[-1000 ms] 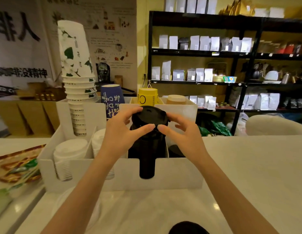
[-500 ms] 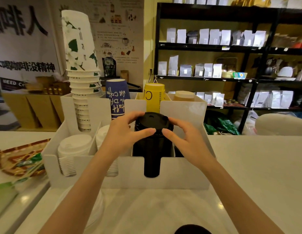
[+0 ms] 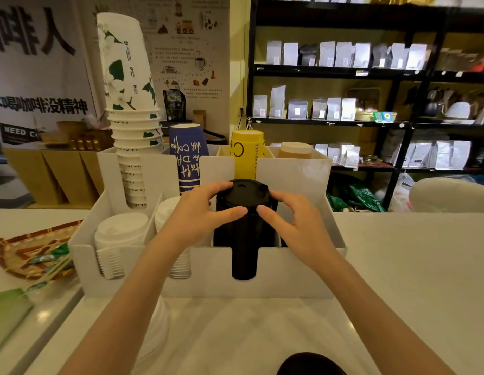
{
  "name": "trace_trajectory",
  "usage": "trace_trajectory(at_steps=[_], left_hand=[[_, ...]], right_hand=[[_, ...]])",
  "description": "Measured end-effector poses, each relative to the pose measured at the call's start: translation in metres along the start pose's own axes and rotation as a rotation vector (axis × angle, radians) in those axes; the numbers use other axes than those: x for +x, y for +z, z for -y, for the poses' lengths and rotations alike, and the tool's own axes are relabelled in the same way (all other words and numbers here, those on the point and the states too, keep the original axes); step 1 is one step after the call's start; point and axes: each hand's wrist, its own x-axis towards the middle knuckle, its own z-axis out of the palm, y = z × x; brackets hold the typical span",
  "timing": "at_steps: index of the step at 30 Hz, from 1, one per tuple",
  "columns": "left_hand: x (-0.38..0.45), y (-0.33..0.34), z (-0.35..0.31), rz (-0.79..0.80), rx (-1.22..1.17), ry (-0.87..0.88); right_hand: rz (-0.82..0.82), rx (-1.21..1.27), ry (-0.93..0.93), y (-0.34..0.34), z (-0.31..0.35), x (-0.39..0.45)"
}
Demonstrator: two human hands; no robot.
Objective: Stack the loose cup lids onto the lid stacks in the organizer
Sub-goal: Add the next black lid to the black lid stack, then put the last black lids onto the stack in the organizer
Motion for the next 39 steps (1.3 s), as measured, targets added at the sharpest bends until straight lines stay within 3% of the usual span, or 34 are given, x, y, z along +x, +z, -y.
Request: trace_trajectory(at_steps=[7, 13, 22, 25, 27, 30, 34, 39], left_hand=[[-0.004, 0.005, -0.002, 0.012, 0.024, 0.037], [-0.013, 0.016, -0.004, 0.012, 0.117, 0.085], [-0.018, 0.037, 0.009, -0.066, 0.256, 0.066], [-0.033, 0.044, 0.000, -0.198, 0.358, 0.165], [-0.052, 0.049, -0.008, -0.254, 0.372, 0.345], [-0.087, 0.061, -0.017, -0.072, 0.338, 0.532], [-0.130, 0.078, -0.021, 0.398, 0.179, 0.371], [-0.152, 0.090, -0.010, 0.658, 0.217, 0.236]], right_hand=[[0.172, -0.123, -0.036, -0.010, 0.001, -0.013], [0.237, -0.142, -0.097, -0.036, 0.000, -0.073], [0.566, -0.092, 0.237, -0.063, -0.019, -0.167], [0.605, -0.112, 0.258, -0.067, -0.015, -0.180], [0.600, -0.126, 0.209, -0.068, -0.012, -0.184], [0.566, -0.138, 0.167, -0.066, -0.012, -0.187], [0.535, -0.138, 0.154, -0.064, -0.013, -0.190], [0.517, -0.160, 0.154, -0.064, -0.012, -0.192]])
